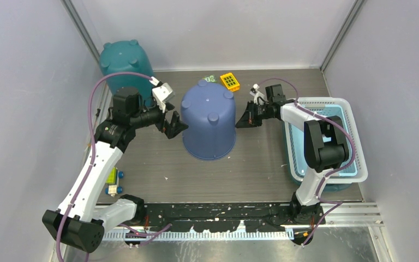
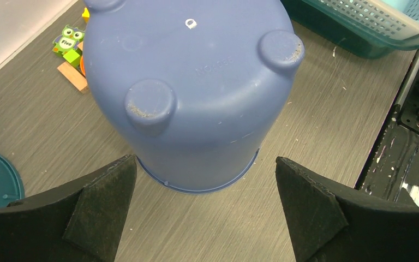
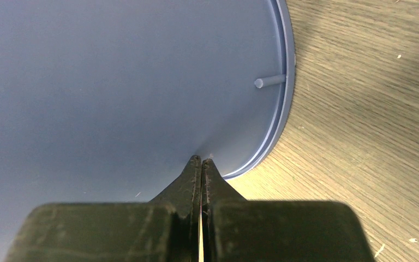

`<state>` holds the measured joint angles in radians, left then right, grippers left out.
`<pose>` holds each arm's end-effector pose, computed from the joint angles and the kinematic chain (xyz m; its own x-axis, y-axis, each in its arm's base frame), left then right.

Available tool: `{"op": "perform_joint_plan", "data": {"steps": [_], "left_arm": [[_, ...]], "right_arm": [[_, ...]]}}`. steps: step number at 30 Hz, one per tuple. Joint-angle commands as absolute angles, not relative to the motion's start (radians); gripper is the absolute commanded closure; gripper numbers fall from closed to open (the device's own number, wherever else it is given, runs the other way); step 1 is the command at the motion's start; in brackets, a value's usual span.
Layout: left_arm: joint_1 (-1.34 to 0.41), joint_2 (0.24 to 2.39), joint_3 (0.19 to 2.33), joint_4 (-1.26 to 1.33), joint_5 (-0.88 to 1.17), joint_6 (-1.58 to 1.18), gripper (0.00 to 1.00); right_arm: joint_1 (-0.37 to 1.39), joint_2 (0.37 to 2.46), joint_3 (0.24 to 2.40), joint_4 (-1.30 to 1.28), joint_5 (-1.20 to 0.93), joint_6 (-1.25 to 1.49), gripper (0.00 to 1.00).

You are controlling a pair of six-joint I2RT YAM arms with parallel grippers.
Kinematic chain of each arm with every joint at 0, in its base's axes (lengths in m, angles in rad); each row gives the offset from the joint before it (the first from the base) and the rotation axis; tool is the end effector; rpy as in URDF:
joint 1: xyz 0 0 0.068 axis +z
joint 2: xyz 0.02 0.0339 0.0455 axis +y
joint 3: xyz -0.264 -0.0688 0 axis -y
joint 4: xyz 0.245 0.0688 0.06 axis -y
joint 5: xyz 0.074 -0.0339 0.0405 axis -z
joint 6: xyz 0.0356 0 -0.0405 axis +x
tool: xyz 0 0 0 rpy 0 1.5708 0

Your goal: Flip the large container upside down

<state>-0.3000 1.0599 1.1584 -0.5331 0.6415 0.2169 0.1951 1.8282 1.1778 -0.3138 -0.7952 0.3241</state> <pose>0.2056 -0.0859 0.3844 -0.2303 0.2517 -0.9400 0.8242 0.5641 -0.0509 0.3629 0.0976 0.1869 -0.9344 0.0426 -0.3536 -0.2505 0.6270 0.7376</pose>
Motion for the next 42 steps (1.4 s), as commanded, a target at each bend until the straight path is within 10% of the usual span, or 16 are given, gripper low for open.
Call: {"op": "perform_joint_plan", "data": {"steps": [1, 7, 25, 42], "left_arm": [[-0.302, 1.040, 1.155, -0.516, 0.661, 0.224, 0.00], [-0.302, 1.035, 1.144, -0.512, 0.650, 0.225, 0.00], [-0.302, 1.025, 1.147, -0.537, 0.601, 0.256, 0.00], [-0.303, 1.017, 1.162, -0.534, 0.552, 0.257, 0.00]], "right_arm": [[0.198, 1.814, 1.187, -0.304, -0.805, 0.305, 0.99], [0.198, 1.789, 1.205, -0.341, -0.796, 0.267, 0.95], [0.198, 1.391, 1.368, -0.667, -0.267, -0.071, 0.32], [0.177, 1.203, 1.153, -0.803, 0.124, -0.147, 0.12]]}}
